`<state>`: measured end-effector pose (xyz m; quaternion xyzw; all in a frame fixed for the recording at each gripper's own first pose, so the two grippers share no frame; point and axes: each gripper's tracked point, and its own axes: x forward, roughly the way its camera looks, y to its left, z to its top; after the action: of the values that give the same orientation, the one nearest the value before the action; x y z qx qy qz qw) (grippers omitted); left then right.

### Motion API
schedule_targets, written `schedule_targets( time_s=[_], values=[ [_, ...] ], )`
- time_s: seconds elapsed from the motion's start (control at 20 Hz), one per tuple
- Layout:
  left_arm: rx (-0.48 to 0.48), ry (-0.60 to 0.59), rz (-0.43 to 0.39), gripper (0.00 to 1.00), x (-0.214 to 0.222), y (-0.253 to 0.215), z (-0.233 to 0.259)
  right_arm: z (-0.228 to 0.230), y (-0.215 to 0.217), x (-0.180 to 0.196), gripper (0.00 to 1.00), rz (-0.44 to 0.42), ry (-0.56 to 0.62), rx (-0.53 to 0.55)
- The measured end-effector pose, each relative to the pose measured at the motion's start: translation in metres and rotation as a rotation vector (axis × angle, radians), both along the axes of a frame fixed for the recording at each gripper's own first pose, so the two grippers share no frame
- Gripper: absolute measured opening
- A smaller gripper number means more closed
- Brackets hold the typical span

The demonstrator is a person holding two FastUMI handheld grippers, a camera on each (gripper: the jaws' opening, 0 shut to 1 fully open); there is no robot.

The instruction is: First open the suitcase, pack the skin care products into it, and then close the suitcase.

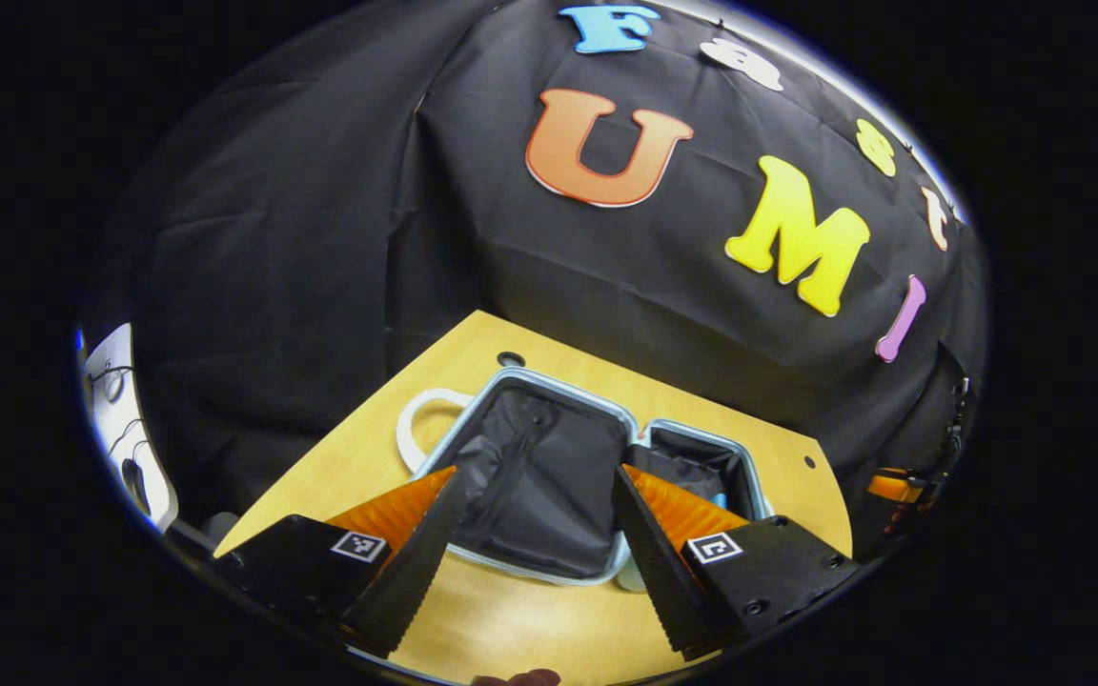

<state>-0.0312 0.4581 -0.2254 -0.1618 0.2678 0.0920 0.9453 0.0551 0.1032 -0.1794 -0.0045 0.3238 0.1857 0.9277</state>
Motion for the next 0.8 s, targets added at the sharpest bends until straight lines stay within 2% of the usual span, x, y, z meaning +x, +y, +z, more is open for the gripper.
schedule_targets(
  time_s=[0.1,0.15,0.25,0.35,0.45,0.8],
  values=[
    [0.009,0.015,0.030,0.99,0.014,0.033,-0.015,0.008,-0.010,-0.008,0.77,-0.035,0.006,0.032],
    [-0.033,0.029,0.068,0.98,0.024,0.049,-0.026,0.010,-0.016,-0.010,0.77,-0.052,0.015,0.048],
    [-0.098,0.050,0.091,0.98,0.040,0.067,-0.043,0.010,-0.029,-0.008,0.77,-0.079,0.020,0.023],
    [-0.147,0.080,0.086,0.97,0.058,0.086,-0.067,0.019,-0.035,-0.010,0.77,-0.103,0.023,0.017],
    [-0.164,0.135,0.085,0.97,0.076,0.104,-0.097,0.019,-0.045,-0.010,0.77,-0.119,0.001,-0.036],
    [-0.163,0.212,0.081,0.92,0.103,0.131,-0.134,0.015,-0.042,-0.016,0.77,-0.164,0.029,-0.073]
  ],
)
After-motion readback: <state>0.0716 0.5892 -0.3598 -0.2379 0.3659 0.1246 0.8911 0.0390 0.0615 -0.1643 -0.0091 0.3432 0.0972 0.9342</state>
